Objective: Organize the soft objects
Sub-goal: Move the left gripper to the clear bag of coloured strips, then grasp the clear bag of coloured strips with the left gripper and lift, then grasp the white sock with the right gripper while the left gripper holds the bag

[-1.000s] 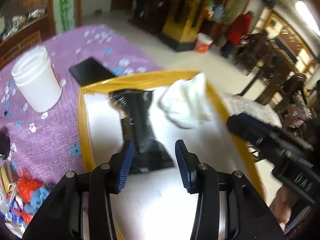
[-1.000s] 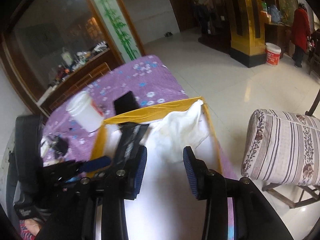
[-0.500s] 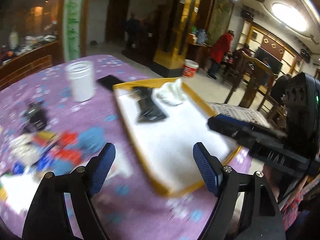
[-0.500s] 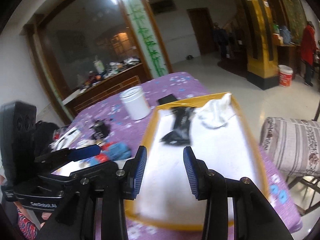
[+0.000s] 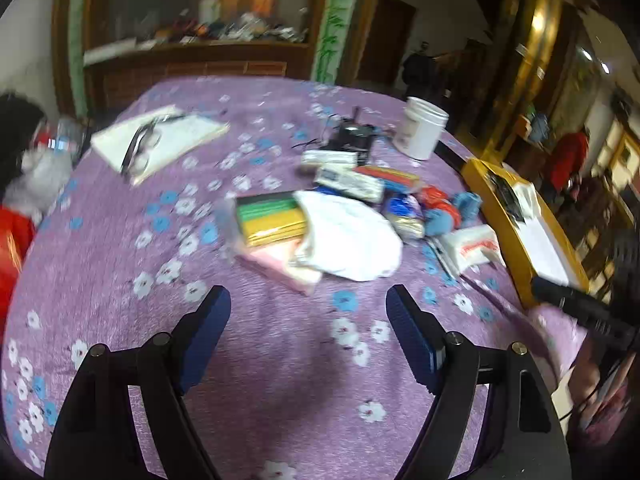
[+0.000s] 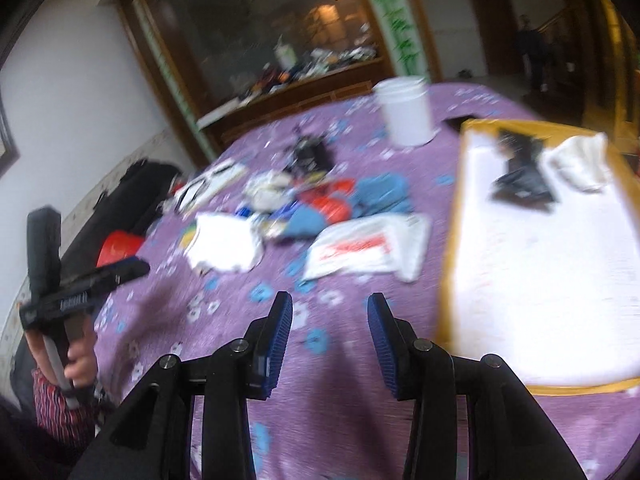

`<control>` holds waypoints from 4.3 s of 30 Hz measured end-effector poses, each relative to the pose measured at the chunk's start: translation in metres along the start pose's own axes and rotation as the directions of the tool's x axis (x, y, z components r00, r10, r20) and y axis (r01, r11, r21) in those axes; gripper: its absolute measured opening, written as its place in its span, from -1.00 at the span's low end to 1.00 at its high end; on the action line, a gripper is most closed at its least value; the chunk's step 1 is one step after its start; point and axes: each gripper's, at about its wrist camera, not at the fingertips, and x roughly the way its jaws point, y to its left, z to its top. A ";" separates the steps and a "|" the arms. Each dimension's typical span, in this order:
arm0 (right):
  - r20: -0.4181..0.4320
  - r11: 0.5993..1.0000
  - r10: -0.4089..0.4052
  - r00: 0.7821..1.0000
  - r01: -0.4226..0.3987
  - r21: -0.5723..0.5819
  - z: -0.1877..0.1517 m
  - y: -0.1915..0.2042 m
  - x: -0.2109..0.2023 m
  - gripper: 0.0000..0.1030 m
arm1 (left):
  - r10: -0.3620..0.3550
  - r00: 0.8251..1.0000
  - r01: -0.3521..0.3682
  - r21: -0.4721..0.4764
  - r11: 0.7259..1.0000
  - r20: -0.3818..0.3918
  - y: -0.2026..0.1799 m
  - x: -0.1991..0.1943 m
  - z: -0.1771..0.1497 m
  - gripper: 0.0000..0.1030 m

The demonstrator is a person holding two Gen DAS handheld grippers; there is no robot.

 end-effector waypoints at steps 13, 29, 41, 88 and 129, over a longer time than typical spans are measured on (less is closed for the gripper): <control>-0.069 0.999 -0.030 0.997 0.027 -0.041 -0.018 0.004 0.040 -0.18 | -0.050 0.996 0.034 -0.223 0.974 -0.068 0.044 0.043 0.042 0.56; -0.082 1.000 0.006 0.997 -0.007 -0.010 -0.017 -0.001 0.043 -0.22 | -0.294 0.937 0.278 -0.107 0.955 -0.190 0.005 0.066 0.046 0.55; -0.073 0.999 0.043 0.996 -0.041 0.020 -0.020 -0.008 0.038 -0.22 | -0.094 0.992 0.098 0.042 0.994 -0.084 -0.009 0.036 0.045 0.55; -0.044 0.995 0.049 0.998 -0.045 0.087 -0.020 -0.017 0.035 -0.22 | -0.108 0.959 0.162 0.196 0.967 -0.261 -0.049 0.110 0.051 0.46; -0.078 0.998 0.051 0.996 -0.054 -0.030 -0.005 0.029 0.043 0.05 | -0.217 0.970 0.238 0.268 0.934 -0.105 -0.080 0.041 0.006 -0.36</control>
